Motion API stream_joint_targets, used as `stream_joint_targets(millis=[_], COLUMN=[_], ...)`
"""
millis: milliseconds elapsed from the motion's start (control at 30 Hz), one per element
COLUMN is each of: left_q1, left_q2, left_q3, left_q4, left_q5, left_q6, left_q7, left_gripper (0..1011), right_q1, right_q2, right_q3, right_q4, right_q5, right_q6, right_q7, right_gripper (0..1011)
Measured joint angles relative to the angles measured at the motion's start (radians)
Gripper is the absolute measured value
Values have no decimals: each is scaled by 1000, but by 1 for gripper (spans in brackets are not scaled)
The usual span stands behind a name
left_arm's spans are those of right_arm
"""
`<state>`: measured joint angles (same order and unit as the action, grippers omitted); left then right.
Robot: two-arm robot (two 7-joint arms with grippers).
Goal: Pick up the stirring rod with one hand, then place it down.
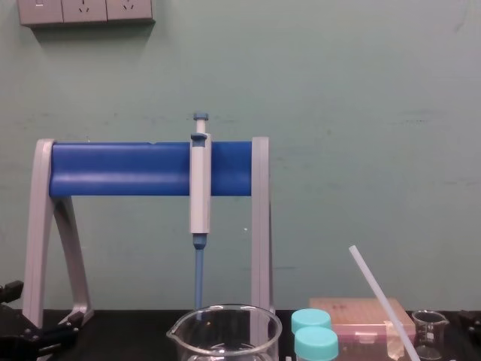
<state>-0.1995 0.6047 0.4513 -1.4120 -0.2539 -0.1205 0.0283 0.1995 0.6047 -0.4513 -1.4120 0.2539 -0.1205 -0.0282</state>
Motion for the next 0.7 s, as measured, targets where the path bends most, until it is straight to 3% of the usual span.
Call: stream_joint_targets(millis=[233, 433, 700], left_q1=[0, 0, 0], left_q2=[0, 0, 0], left_q3=[0, 0, 0], left_q4=[0, 0, 0], left_q5=[0, 0, 0], left_q6=[0, 0, 0], left_q7=[0, 0, 0], left_gripper=[1000, 1000, 1000], right_q1=[-13, -31, -27], right_q2=[-10, -24, -37], right_q3=[25, 59, 55], right_q4=[-6, -37, -65], right_q5=[-8, -16, -46], right_q6=[-26, -104, -189], right_q7=[-5, -11, 39], right_gripper=[1003, 1003, 1003])
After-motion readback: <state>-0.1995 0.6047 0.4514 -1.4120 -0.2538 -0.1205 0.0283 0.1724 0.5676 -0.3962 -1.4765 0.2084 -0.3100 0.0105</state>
